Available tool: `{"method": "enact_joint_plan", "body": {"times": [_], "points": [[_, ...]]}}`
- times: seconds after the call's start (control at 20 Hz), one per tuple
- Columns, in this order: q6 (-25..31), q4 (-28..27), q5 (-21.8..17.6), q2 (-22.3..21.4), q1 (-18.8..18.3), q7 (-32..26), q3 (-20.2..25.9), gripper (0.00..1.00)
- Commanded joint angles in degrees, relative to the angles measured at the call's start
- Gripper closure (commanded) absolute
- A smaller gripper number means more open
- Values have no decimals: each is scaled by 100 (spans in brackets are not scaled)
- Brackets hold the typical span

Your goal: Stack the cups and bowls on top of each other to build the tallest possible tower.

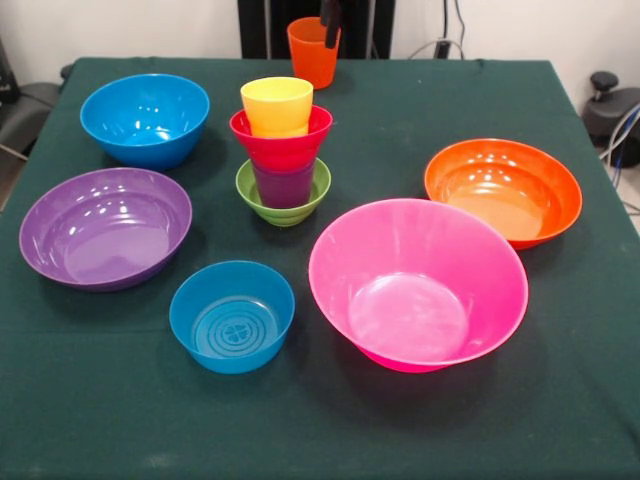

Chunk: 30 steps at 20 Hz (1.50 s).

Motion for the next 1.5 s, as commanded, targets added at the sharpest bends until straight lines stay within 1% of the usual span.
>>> {"method": "enact_joint_plan", "body": {"times": [0.05,0.2,0.25,0.45,0.65,0.9,1.05,1.2,1.35,1.4,1.5], "points": [[1,26,173,230,232,401,574,0],[-382,143,89,418,329,465,503,0],[-516,202,63,491,295,457,561,0],[-900,314,-121,664,489,460,387,0],[-1184,443,-233,767,487,405,352,0],[-1373,677,-383,732,299,249,328,0],[-1310,861,-463,502,150,167,380,0],[-986,1035,-463,49,94,104,394,0],[-593,1178,-404,-448,-57,29,564,0],[-578,1249,-381,-529,-125,45,658,0],[-706,1356,-371,-545,-260,88,858,0]]}}
